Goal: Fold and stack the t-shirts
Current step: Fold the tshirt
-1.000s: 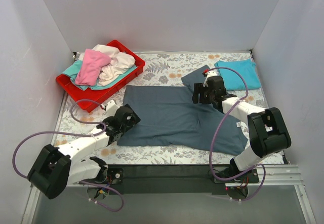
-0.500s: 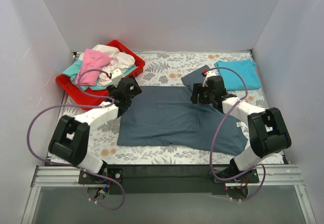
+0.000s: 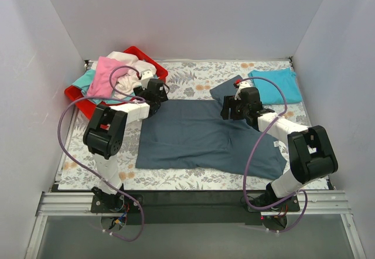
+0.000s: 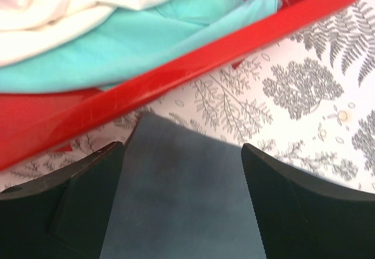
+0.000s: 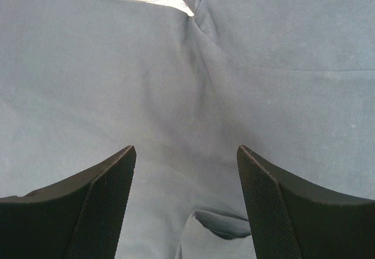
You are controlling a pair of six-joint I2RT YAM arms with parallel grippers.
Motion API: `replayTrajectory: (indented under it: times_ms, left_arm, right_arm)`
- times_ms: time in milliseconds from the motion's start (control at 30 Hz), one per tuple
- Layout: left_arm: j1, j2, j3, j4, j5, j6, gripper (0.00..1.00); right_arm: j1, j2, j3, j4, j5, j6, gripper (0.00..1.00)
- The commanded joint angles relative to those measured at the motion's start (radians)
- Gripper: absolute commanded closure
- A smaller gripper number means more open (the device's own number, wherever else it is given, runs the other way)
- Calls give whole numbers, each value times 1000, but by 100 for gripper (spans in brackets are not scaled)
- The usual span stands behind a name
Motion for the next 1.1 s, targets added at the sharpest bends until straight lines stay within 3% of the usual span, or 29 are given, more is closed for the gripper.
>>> replayTrajectory:
  times_ms: [0,400,667,1067]
  left_arm:
    - [14,37,67,6,-59,36,25]
    - [15,121,124,-26,-94,58,34]
    - [21,145,133,-40,-131,74,52]
    - [31,140,113,-70,-137,62,71]
  right_arm:
    - [6,-20,1,43,-13,-14,37]
    - [6,10,12,43,-18,-19,37]
    - [6,15,12,43,-21,-19,37]
    - [6,21,13,43,-24,-20,37]
